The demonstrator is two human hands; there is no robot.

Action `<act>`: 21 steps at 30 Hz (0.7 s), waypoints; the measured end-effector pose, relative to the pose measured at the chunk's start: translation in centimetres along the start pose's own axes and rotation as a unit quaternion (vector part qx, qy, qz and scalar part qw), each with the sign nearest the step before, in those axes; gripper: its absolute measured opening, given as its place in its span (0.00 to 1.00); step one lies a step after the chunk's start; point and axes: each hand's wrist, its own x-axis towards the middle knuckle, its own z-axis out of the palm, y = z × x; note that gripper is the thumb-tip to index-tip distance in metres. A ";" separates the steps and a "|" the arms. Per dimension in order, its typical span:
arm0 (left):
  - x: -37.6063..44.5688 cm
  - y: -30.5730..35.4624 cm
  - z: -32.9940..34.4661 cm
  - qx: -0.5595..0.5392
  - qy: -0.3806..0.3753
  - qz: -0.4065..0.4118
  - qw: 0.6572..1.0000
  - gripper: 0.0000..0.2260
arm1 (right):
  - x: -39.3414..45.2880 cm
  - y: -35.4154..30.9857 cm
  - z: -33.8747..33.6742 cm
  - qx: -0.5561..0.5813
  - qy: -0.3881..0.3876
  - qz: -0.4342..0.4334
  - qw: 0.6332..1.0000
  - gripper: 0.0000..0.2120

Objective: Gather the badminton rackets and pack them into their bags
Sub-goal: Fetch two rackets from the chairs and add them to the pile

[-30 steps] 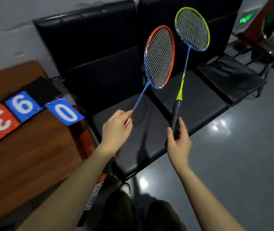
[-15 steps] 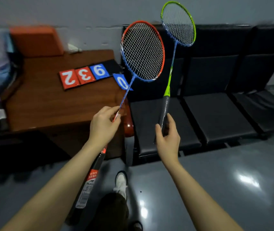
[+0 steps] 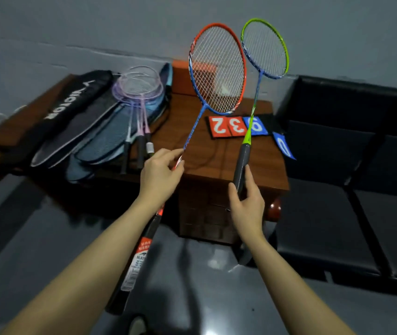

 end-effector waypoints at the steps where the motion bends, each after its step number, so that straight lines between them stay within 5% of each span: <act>1: 0.7 -1.5 -1.7 -0.010 0.008 -0.008 1.000 0.15 | 0.0 -1.4 2.4 0.003 -0.003 -0.004 1.000 0.28; 11: 6.6 -13.9 -15.3 -0.005 0.050 -0.065 0.997 0.13 | 0.4 -8.1 19.5 0.041 -0.064 -0.010 0.997 0.26; 21: 16.6 -19.5 -13.1 -0.033 0.050 -0.132 0.989 0.13 | 8.0 -7.1 26.3 -0.041 -0.095 -0.030 0.994 0.27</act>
